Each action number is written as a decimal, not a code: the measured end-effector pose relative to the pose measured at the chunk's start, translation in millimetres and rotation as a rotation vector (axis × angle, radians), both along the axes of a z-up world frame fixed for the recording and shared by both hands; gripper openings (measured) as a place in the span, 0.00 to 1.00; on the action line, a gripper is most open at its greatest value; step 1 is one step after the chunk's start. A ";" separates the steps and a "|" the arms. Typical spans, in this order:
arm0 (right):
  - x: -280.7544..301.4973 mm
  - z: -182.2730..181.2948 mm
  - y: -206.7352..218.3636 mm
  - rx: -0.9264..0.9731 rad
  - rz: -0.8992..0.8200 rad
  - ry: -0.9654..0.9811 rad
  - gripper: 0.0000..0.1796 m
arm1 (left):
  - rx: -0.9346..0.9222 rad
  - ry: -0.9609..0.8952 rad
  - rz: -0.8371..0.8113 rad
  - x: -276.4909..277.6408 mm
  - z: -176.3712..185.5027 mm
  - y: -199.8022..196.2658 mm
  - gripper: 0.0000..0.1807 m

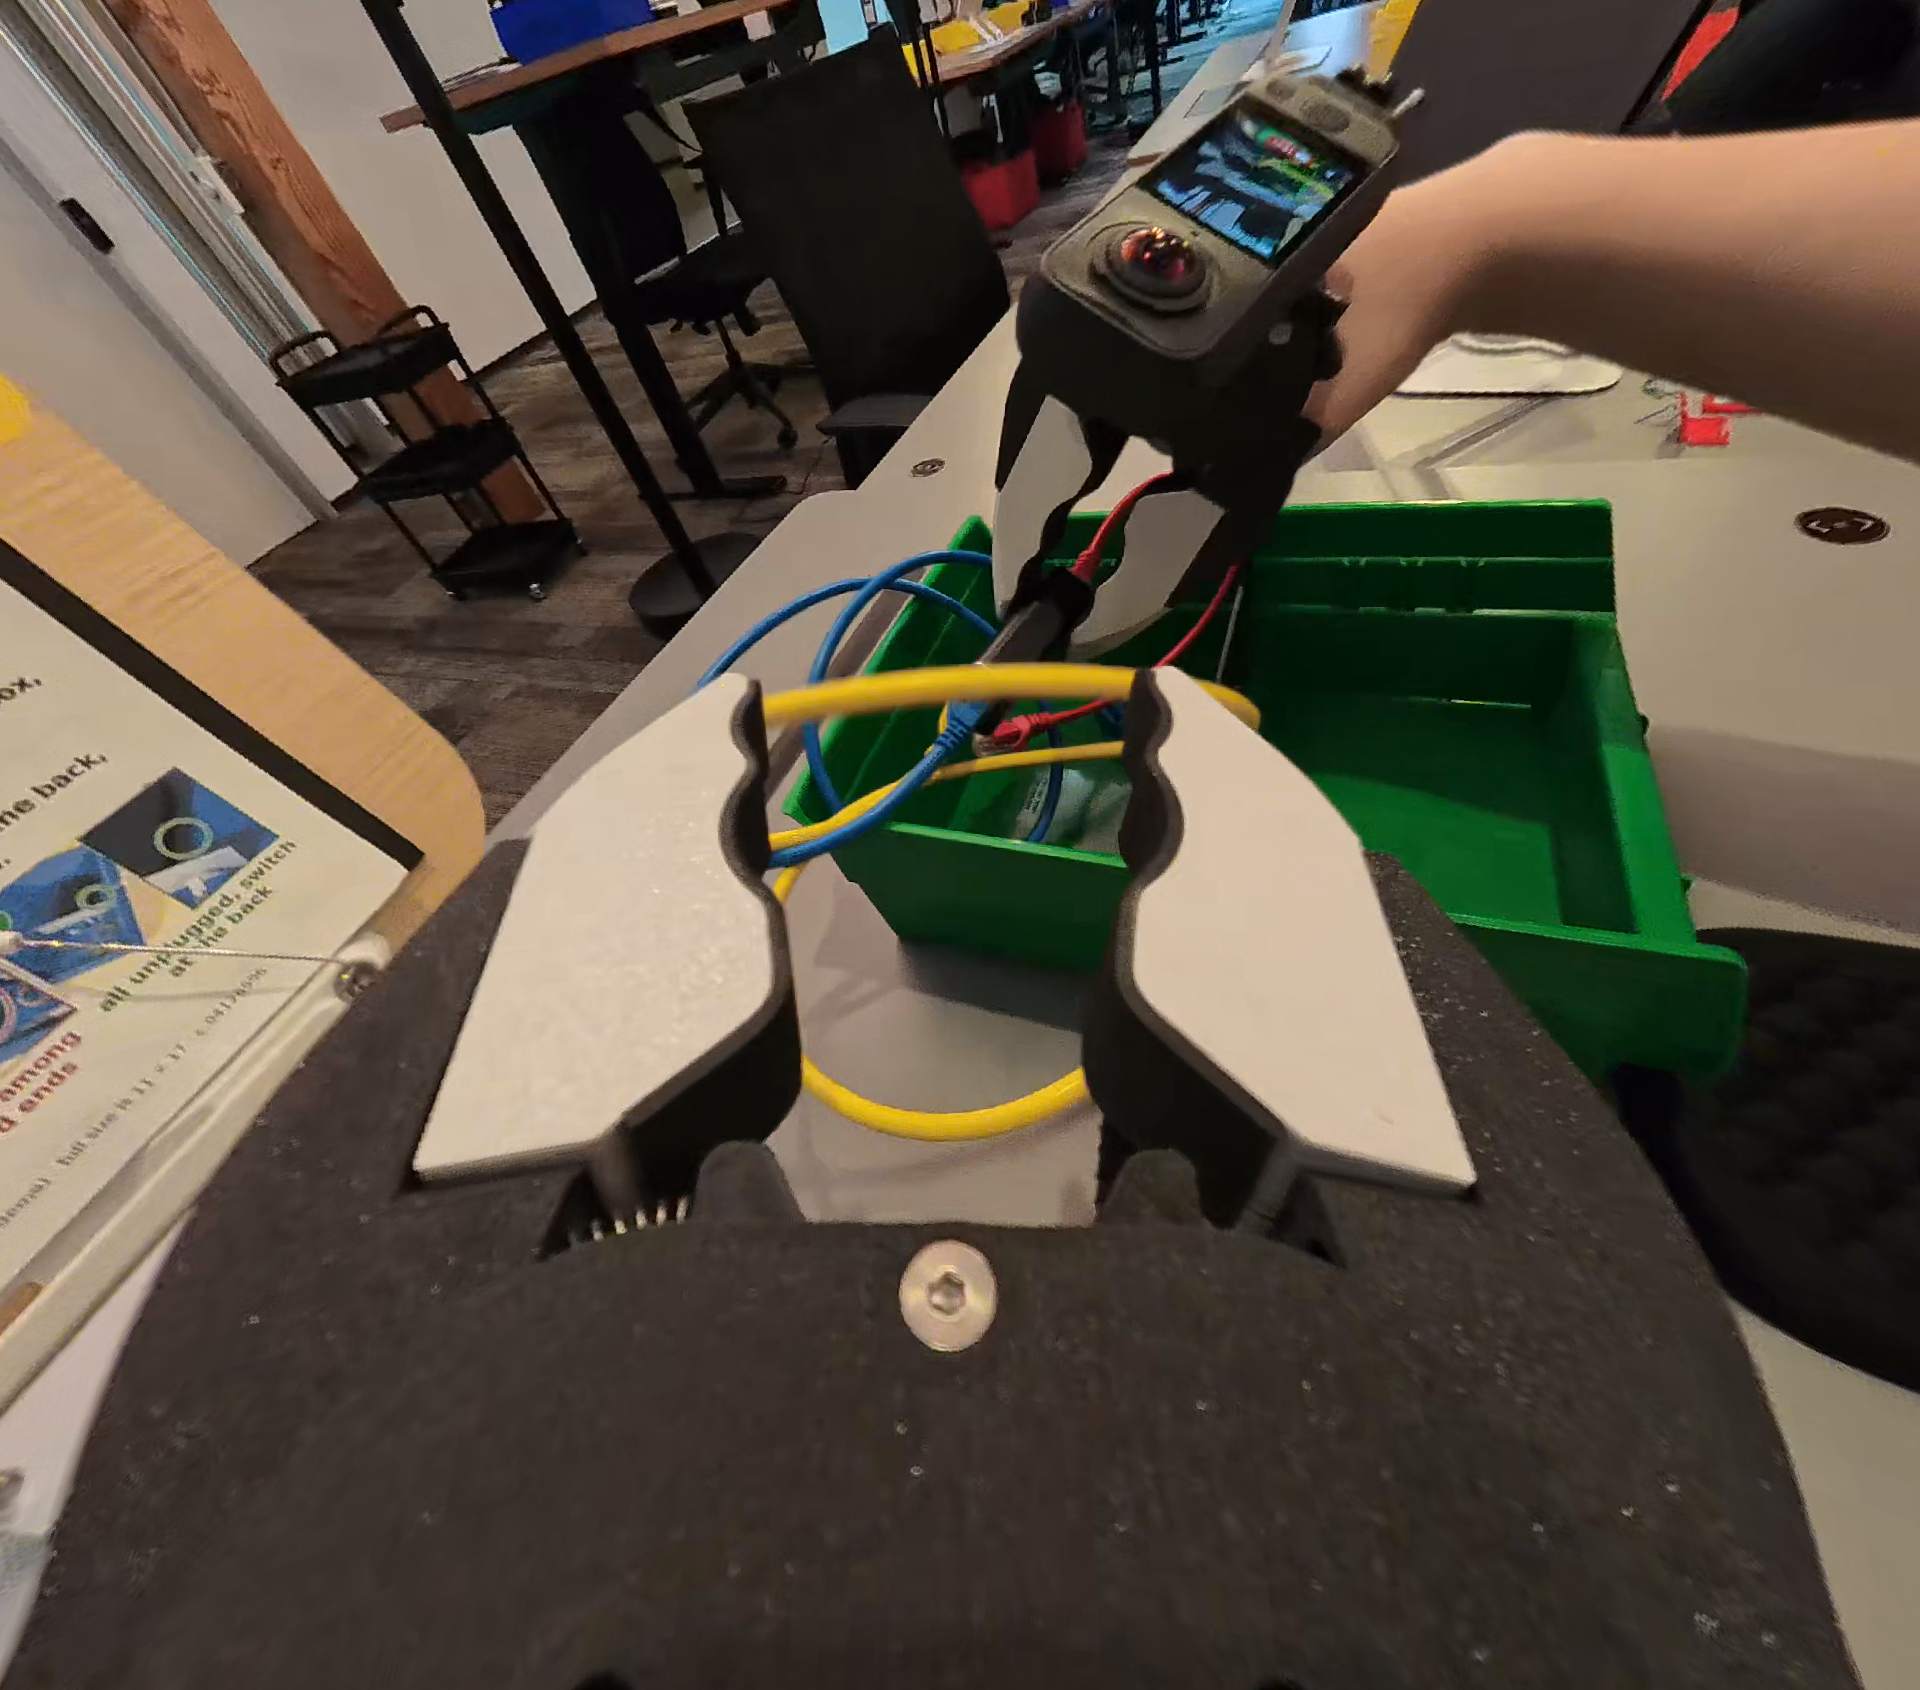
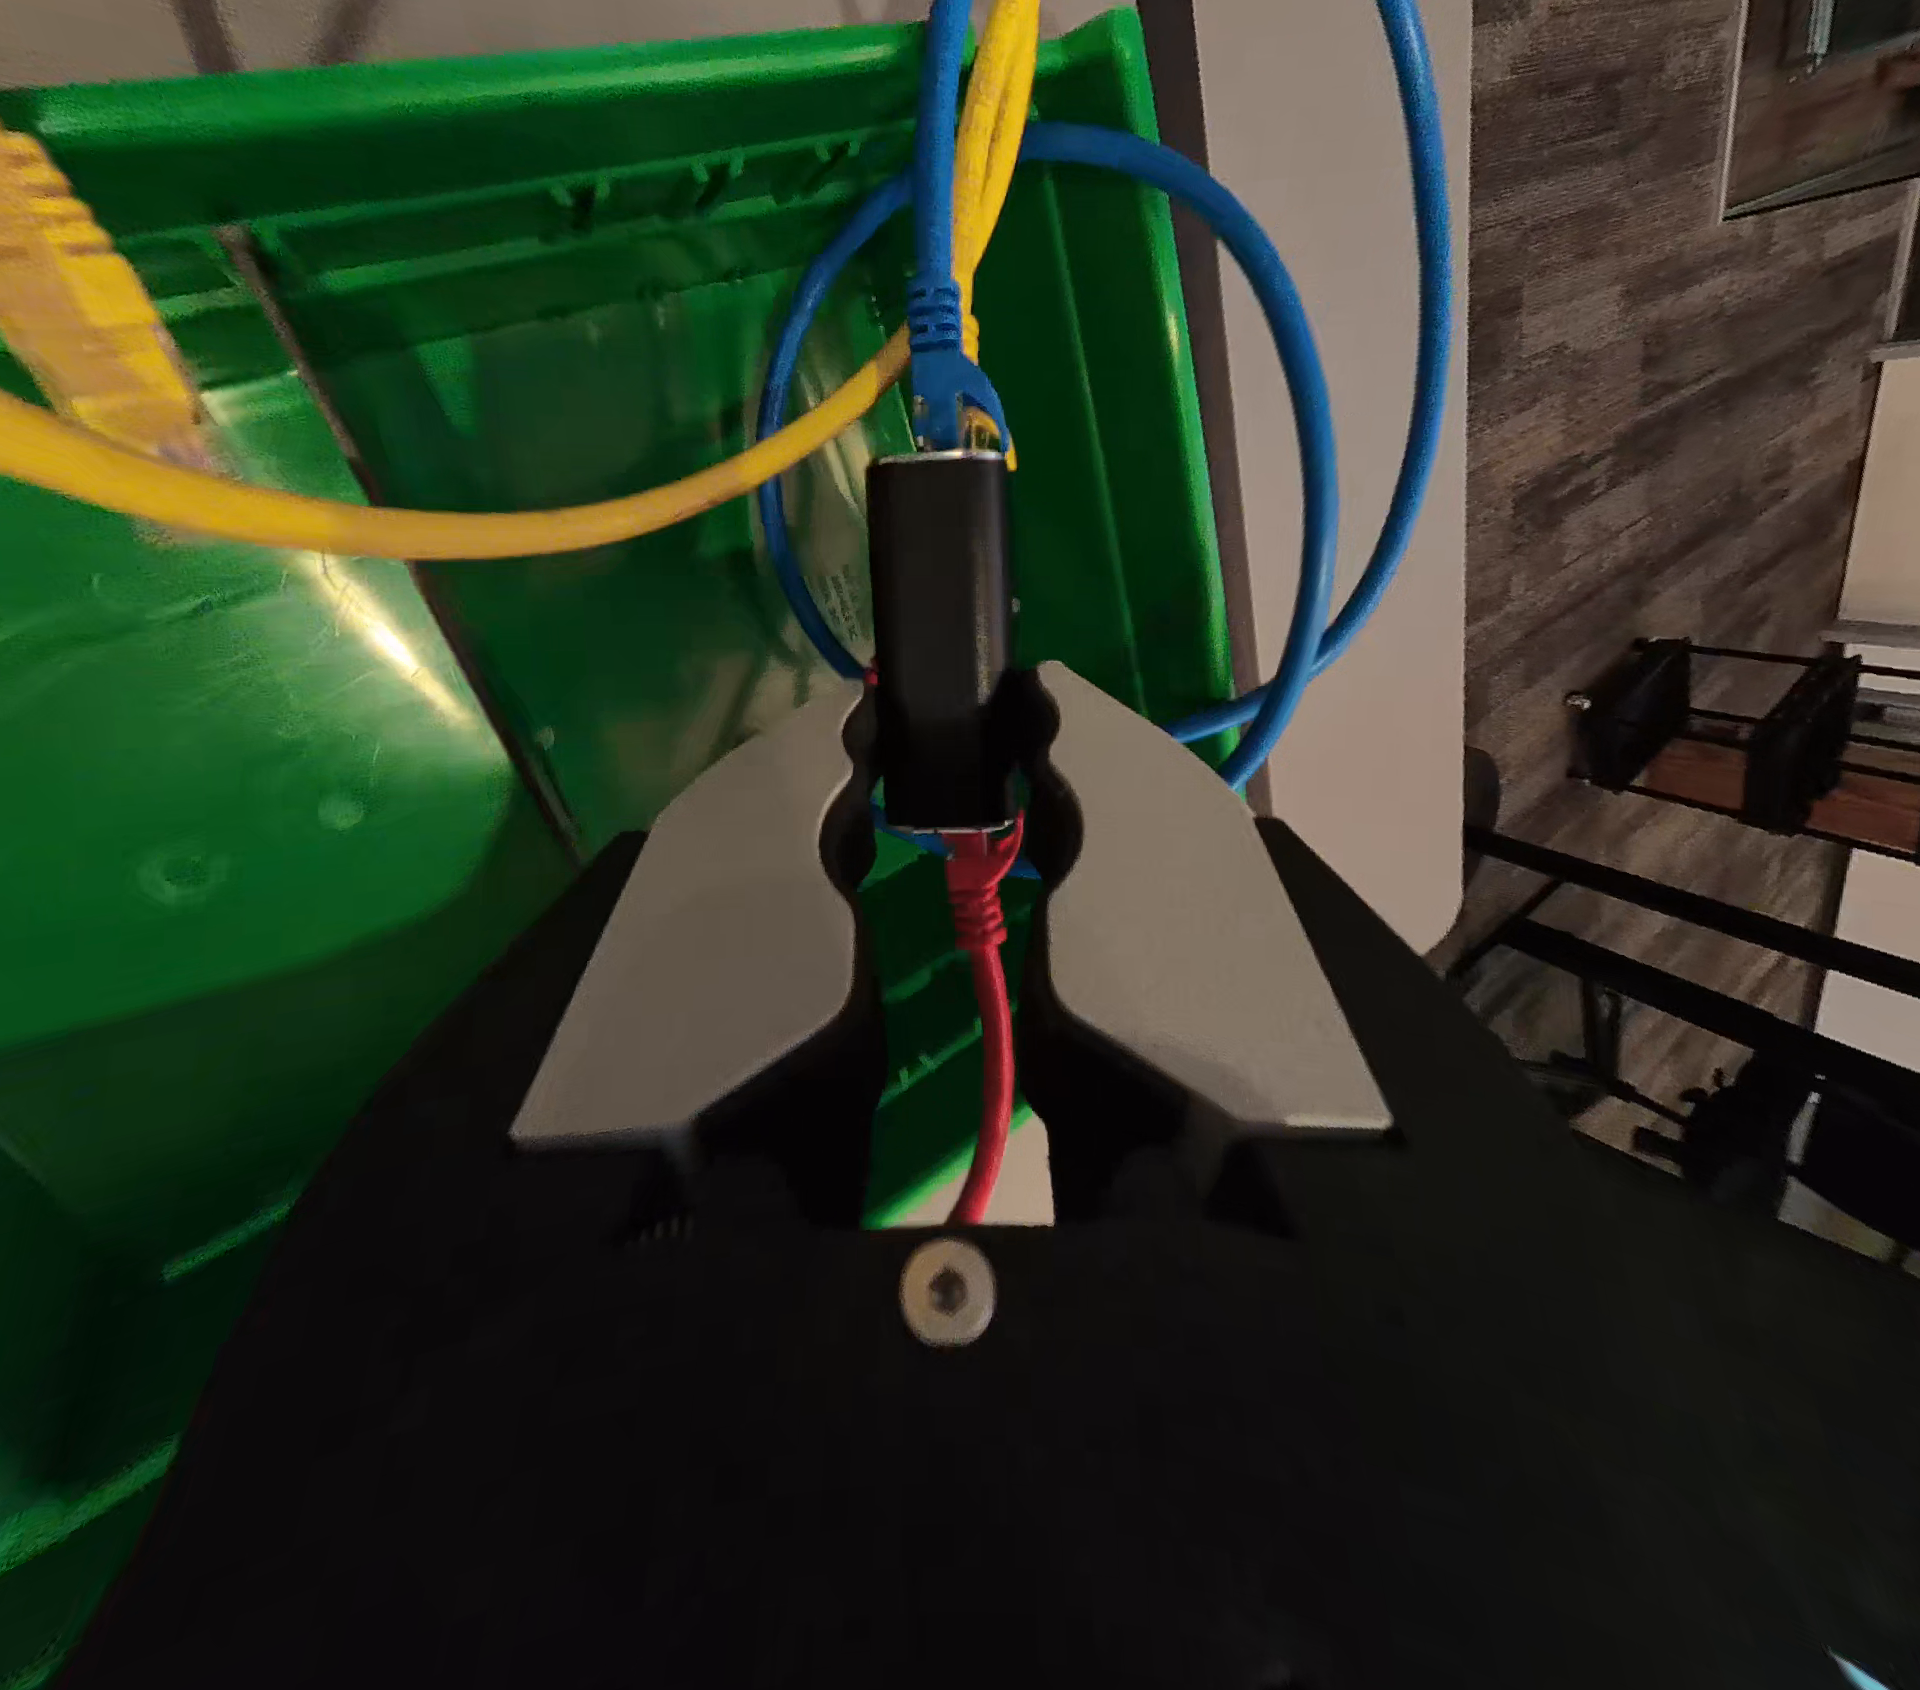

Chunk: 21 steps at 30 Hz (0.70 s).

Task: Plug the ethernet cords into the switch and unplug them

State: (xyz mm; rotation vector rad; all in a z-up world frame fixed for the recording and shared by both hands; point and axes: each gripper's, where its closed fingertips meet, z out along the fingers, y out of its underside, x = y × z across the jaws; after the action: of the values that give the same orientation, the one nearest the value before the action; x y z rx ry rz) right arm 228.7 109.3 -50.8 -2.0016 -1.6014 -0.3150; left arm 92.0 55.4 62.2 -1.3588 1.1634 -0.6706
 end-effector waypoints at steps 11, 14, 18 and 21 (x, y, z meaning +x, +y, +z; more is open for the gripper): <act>8.9 -39.7 22.9 0.003 -0.090 0.085 0.18 | 0.008 0.014 0.049 -37.3 7.5 -13.4 0.39; 8.5 -33.9 21.8 0.024 -0.099 0.155 0.23 | 0.015 0.029 0.086 -59.1 15.5 -25.4 0.38; 16.8 -23.7 10.8 0.047 -0.097 0.166 0.24 | 0.000 0.027 0.098 -86.5 34.6 -43.7 0.37; 28.1 -17.9 -0.6 0.054 -0.111 0.160 0.25 | 0.032 0.006 0.125 -108.2 58.8 -55.0 0.36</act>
State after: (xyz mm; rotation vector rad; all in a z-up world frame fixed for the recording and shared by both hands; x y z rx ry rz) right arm 256.8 108.6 -68.7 -2.0241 -1.3727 -0.2309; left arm -16.2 0.4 121.0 -1.3952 1.0801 -0.5568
